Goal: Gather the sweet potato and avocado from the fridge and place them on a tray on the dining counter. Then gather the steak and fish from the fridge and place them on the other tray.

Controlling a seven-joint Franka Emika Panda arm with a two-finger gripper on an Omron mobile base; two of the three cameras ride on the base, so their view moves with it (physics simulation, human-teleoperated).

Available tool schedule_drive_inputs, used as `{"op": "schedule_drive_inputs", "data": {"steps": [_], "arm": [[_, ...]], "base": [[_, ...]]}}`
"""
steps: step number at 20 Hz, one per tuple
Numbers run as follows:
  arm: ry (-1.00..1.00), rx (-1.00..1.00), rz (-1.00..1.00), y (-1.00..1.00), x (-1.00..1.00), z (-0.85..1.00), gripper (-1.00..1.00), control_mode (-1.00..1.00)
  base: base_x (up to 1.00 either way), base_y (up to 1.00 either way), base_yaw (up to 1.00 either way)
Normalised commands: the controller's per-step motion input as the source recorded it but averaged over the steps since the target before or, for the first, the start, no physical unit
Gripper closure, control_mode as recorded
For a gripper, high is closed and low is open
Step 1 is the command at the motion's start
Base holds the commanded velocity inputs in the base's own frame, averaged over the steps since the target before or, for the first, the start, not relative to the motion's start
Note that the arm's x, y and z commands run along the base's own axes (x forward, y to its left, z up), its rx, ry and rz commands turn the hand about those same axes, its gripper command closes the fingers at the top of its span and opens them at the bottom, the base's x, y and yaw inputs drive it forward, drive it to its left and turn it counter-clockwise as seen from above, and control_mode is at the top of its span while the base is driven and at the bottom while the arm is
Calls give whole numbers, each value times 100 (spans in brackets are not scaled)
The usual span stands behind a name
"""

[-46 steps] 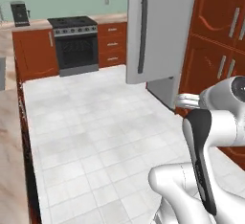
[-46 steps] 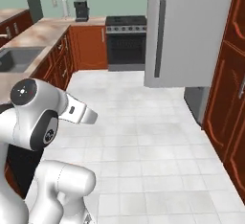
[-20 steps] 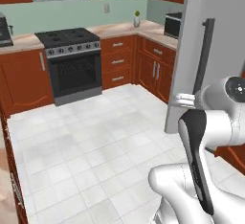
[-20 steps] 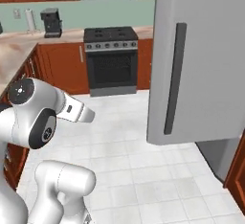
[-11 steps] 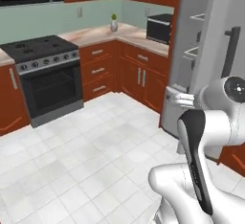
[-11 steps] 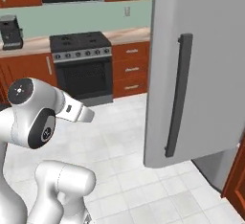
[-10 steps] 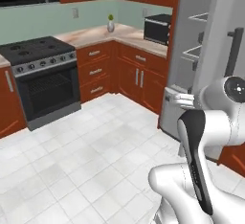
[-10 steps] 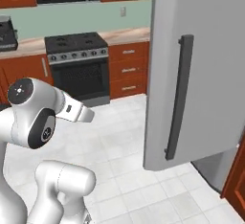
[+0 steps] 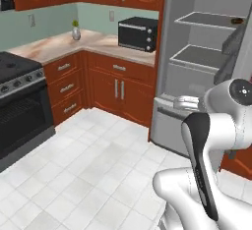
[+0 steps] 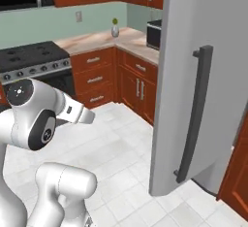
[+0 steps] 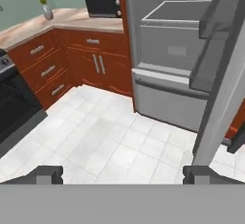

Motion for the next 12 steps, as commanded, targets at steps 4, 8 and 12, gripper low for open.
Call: {"op": "schedule_drive_inputs", "data": {"steps": [4,8,12], "arm": [[0,0,0,0,0,0,-100,100],[0,0,0,0,0,0,-100,100],[0,0,0,0,0,0,-100,100]], "base": [[49,46,-54],[53,50,-55],[56,52,-54]]}}
